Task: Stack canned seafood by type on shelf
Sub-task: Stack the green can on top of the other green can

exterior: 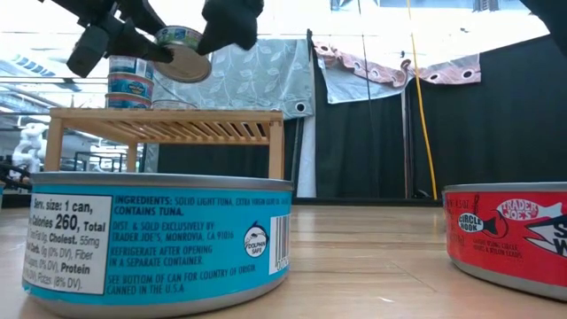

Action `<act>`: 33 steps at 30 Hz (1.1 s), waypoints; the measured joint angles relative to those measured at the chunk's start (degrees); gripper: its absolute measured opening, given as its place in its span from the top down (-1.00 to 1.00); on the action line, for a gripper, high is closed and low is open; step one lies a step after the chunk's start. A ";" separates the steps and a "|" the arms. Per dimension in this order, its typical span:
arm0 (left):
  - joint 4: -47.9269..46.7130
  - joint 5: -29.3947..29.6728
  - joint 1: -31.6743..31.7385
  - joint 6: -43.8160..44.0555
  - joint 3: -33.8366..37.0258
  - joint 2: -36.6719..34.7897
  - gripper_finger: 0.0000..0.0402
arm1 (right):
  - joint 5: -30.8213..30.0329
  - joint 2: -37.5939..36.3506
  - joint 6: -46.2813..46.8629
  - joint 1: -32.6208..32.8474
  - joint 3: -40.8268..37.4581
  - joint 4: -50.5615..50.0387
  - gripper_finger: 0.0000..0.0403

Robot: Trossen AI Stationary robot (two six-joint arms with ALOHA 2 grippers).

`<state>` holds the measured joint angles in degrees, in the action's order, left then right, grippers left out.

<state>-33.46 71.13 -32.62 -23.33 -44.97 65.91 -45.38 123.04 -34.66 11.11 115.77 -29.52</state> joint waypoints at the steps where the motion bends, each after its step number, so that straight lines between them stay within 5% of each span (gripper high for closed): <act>1: -0.27 -0.01 0.02 -0.07 -0.26 0.01 0.23 | 0.02 -0.81 1.29 0.10 0.00 -2.08 -0.19; 7: -0.17 4.32 2.02 -4.26 -2.67 -0.09 0.23 | 0.01 -5.88 14.74 0.15 0.00 -17.85 -0.42; 13: 0.07 6.00 9.06 -10.08 -6.18 -2.62 0.22 | 3.45 -10.67 43.33 0.18 -0.31 -46.09 -0.42; 17: -0.14 5.45 16.73 -11.65 -6.90 -5.04 0.22 | 3.34 -12.76 55.94 2.11 -4.10 -54.23 -0.38; 26: -0.09 -7.32 31.75 -11.52 -6.97 -6.08 0.22 | -2.32 -16.51 57.65 6.83 -11.34 -53.20 -0.27; 33: -1.90 -11.44 35.82 -10.64 -6.97 -6.05 0.22 | -2.89 -17.53 57.63 7.05 -11.34 -51.73 -0.17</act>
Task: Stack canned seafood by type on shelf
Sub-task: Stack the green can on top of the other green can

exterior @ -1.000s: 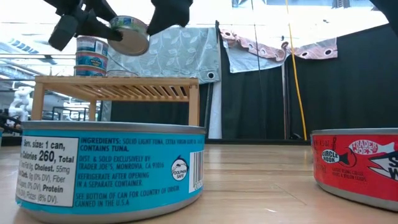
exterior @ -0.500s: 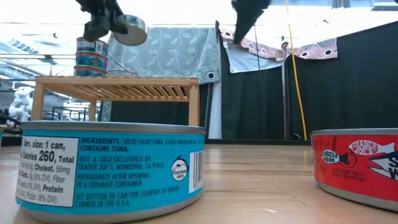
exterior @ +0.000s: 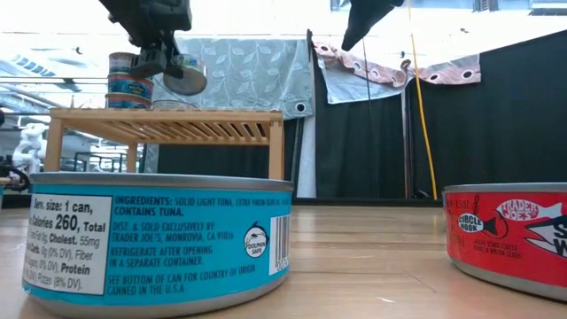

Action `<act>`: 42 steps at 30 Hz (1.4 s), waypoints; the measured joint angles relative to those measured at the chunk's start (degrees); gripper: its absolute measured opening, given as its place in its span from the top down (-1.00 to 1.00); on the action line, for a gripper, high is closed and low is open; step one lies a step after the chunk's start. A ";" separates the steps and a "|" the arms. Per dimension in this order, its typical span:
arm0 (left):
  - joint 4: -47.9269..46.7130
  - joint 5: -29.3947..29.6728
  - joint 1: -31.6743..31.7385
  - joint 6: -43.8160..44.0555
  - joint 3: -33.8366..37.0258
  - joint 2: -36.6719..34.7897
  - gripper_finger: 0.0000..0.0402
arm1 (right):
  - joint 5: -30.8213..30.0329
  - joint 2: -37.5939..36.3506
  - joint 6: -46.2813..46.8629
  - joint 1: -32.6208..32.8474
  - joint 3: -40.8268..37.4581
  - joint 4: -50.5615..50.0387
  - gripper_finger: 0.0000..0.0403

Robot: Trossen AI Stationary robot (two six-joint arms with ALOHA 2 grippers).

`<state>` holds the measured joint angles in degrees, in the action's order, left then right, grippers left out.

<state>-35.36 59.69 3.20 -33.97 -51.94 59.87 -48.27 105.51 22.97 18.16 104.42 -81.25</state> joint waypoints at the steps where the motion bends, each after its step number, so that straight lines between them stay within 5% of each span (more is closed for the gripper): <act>1: -0.97 -1.06 0.24 0.90 0.00 -0.01 0.22 | 0.00 0.00 -0.03 -0.03 0.00 -0.03 -0.15; 14: -7.20 -3.66 0.96 8.06 0.00 0.01 0.18 | 0.04 0.00 -0.25 -0.05 0.00 0.15 -0.08; 28: -7.14 -3.59 0.96 11.56 0.02 -0.01 -0.54 | 0.04 0.02 -0.27 -0.05 0.00 0.46 -0.08; 35: -7.20 -5.82 2.03 13.71 -2.07 -0.01 -0.56 | 0.05 0.04 -0.83 -0.05 0.00 1.27 -0.08; 42: -8.32 -14.54 8.54 15.63 -3.56 -0.01 -0.56 | 0.15 0.07 -2.43 -0.05 0.00 3.10 -0.08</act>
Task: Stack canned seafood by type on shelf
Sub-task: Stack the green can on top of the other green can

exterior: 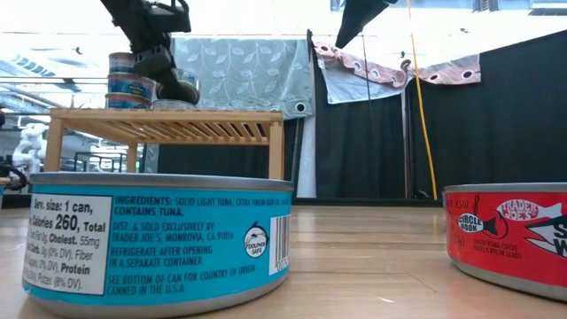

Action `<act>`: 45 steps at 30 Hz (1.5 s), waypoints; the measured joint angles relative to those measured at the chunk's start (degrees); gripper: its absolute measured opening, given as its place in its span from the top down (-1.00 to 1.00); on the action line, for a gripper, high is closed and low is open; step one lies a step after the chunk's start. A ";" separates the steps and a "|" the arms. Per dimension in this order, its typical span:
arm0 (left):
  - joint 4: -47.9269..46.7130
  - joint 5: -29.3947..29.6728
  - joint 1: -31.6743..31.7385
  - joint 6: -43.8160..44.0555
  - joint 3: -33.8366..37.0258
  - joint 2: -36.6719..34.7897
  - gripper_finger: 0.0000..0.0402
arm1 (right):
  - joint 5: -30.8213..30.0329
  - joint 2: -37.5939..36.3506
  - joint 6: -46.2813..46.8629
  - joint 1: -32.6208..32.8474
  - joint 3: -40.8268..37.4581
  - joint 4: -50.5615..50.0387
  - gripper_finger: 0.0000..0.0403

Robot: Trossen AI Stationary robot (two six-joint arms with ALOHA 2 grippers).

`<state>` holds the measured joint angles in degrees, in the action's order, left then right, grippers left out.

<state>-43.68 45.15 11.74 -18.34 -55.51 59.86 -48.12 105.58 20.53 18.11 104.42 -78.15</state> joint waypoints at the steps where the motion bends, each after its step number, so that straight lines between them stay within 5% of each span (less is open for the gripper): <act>1: -0.73 -0.93 0.74 0.75 0.00 0.00 -0.56 | 0.02 0.00 -0.02 0.00 0.00 -0.02 -0.08; 15: -2.52 -10.66 2.86 4.55 -2.15 -0.35 -0.56 | 0.01 0.02 -0.22 0.00 0.00 0.04 -0.08; 27: -5.36 -7.73 6.09 3.06 -5.46 -0.35 -0.56 | 0.05 0.02 -0.24 0.00 0.00 0.09 -0.08; 33: -3.82 -12.09 4.72 3.05 -6.08 -0.61 -0.56 | 0.13 0.02 -0.24 0.00 0.00 0.09 -0.08; 39: -3.13 -24.20 -0.95 9.93 -10.30 -0.70 -0.56 | 0.16 0.02 -2.03 0.00 -0.09 1.96 -0.08; 45: -2.78 -42.25 -9.04 18.25 -10.41 0.25 -0.44 | 6.67 0.02 -13.65 -0.02 -6.36 18.88 -0.08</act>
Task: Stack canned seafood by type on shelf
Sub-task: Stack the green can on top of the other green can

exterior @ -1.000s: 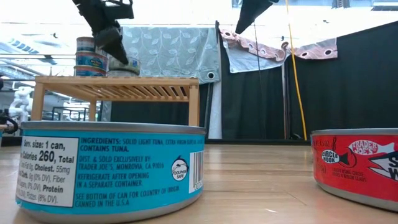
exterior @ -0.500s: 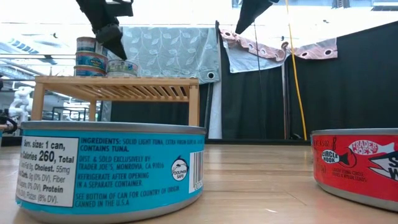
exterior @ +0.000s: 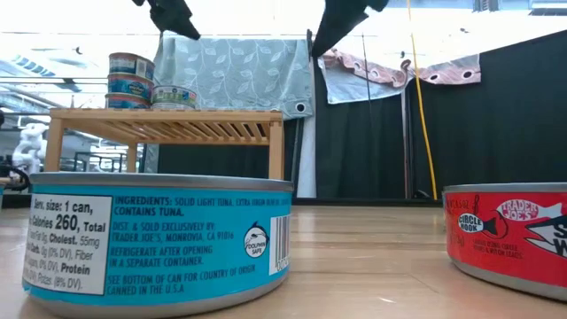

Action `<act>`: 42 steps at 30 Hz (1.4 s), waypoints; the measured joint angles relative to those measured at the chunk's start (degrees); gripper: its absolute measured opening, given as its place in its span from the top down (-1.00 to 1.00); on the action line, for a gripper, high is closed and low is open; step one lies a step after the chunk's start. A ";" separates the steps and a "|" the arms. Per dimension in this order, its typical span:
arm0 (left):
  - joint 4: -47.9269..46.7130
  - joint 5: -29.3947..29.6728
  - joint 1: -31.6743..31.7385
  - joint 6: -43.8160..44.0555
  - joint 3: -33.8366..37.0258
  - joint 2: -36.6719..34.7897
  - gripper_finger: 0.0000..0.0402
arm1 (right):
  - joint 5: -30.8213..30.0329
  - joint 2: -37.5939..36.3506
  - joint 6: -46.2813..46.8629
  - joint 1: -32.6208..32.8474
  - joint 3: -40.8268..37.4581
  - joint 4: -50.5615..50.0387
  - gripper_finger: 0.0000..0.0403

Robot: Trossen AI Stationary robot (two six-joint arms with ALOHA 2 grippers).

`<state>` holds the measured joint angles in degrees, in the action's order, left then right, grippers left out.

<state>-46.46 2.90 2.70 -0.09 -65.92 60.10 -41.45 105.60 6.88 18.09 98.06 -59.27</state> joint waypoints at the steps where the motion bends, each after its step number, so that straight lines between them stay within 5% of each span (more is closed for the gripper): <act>1: 0.26 -0.24 -1.67 0.75 0.66 0.15 -0.41 | 2.57 0.00 -3.29 -0.23 -1.86 4.27 -0.08; 6: 2.89 3.51 -8.43 0.56 7.39 0.08 -0.27 | 16.71 0.04 -19.49 -2.86 -12.38 30.85 -0.05; 10: 7.02 8.02 -11.53 2.70 14.34 0.16 -0.14 | 24.33 0.04 -22.13 -6.01 -17.84 45.36 0.02; 19: 20.20 12.21 -12.87 1.69 28.63 0.17 0.31 | 30.35 1.07 -12.00 -9.65 -22.70 50.38 0.24; 29: 27.49 11.87 -12.90 1.64 35.62 1.53 0.75 | 31.05 10.19 -13.67 -10.89 -24.42 64.03 0.45; 42: 33.90 11.14 -12.85 1.15 37.25 10.69 0.97 | 31.09 12.48 -7.19 -13.81 -24.29 68.27 0.60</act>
<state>-12.56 14.03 -10.15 1.06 -28.67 70.80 -10.36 118.08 -0.31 4.28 73.77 9.01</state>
